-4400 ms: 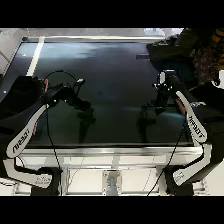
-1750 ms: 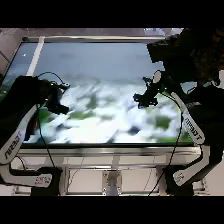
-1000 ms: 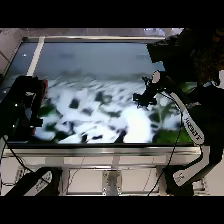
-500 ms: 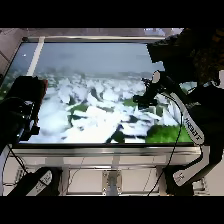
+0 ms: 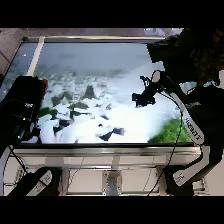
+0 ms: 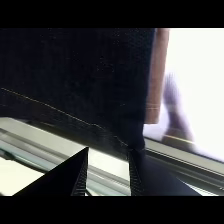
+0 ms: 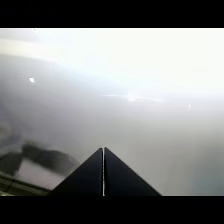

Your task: Fold the clothes and pants, and hang the long-sleeved shirts on hangers.

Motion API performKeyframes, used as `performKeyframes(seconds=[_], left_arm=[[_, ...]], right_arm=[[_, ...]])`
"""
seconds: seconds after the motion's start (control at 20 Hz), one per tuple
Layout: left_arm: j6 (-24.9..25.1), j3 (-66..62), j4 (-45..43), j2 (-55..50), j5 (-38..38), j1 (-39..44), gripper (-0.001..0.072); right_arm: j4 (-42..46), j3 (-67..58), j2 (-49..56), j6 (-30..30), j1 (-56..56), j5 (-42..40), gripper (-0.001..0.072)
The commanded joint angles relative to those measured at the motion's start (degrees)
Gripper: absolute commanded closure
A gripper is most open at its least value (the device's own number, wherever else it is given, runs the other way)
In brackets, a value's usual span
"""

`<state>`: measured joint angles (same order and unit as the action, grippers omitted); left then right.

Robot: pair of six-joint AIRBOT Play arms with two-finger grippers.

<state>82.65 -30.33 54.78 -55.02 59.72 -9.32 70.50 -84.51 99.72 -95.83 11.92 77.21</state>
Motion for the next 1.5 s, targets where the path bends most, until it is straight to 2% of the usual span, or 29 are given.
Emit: performKeyframes(seconds=[0.0, 0.1, 0.2, 0.45, 0.7, 0.8, 0.9, 0.95, 1.0, 1.1, 1.2, 1.25, 1.3, 1.45], left_arm=[[2.1, 0.1, 6.2, 0.1, -0.6, 0.0, 0.0353], [2.4, 0.1, 7.3, 0.1, -1.6, 0.3, 0.0352], [2.0, 0.1, 3.9, 0.1, -2.5, 0.3, 0.0353], [-3.1, 0.1, -4.9, -0.9, -4.8, 0.2, 0.0354], [-5.3, 0.1, -5.8, -5.8, -8.5, -2.3, 0.0369], [-5.6, 0.0, -5.7, -5.6, -9.6, -2.2, 0.0519], [-5.6, 0.0, -5.7, -5.5, -10.5, -2.0, 0.0518], [-5.6, 0.0, -5.7, -5.5, -10.8, -2.2, 0.0544], [-5.5, 0.0, -5.8, -5.5, -10.8, -2.1, 0.069], [-5.0, -0.2, -5.7, -4.9, -10.1, -1.4, 0.0699], [-0.9, -2.5, -4.7, -1.8, -7.5, 1.3, 0.0701], [2.2, -4.9, -3.4, 0.2, -5.6, 3.1, 0.0701], [7.4, -9.0, -0.4, 2.4, -3.3, 5.0, 0.0702], [18.8, -26.6, 15.4, 5.9, -0.6, 8.0, 0.0703]], right_arm=[[-1.4, 0.0, 0.0, 0.8, 0.0, -3.3, 0.0701], [-1.5, 0.0, 0.0, 0.8, 0.0, -3.5, 0.0702], [-1.5, 0.0, 0.0, 0.8, 0.0, -3.3, 0.0701], [-1.1, 0.0, 0.0, 0.9, 0.0, -4.0, 0.0701], [-1.1, 0.0, 0.0, 1.0, 0.0, -3.7, 0.0701], [-1.1, 0.0, 0.0, 1.0, 0.0, -3.8, 0.0686], [-1.1, 0.0, 0.0, 1.0, 0.0, -3.8, 0.0686], [-1.1, 0.0, 0.0, 1.0, 0.0, -3.8, 0.0686], [-1.1, 0.0, 0.0, 1.1, 0.0, -3.8, 0.0683], [-1.4, 0.0, -0.1, 4.6, 0.0, -4.0, 0.054], [-1.7, -1.2, -0.6, 10.2, 0.0, -3.4, 0.0518], [-1.7, -3.1, -1.1, 13.2, 0.0, -2.4, 0.0518], [-1.7, -5.6, -1.7, 16.0, 0.0, -1.4, 0.0518], [-1.5, -15.1, -3.7, 21.0, 0.0, 0.4, 0.0516]])
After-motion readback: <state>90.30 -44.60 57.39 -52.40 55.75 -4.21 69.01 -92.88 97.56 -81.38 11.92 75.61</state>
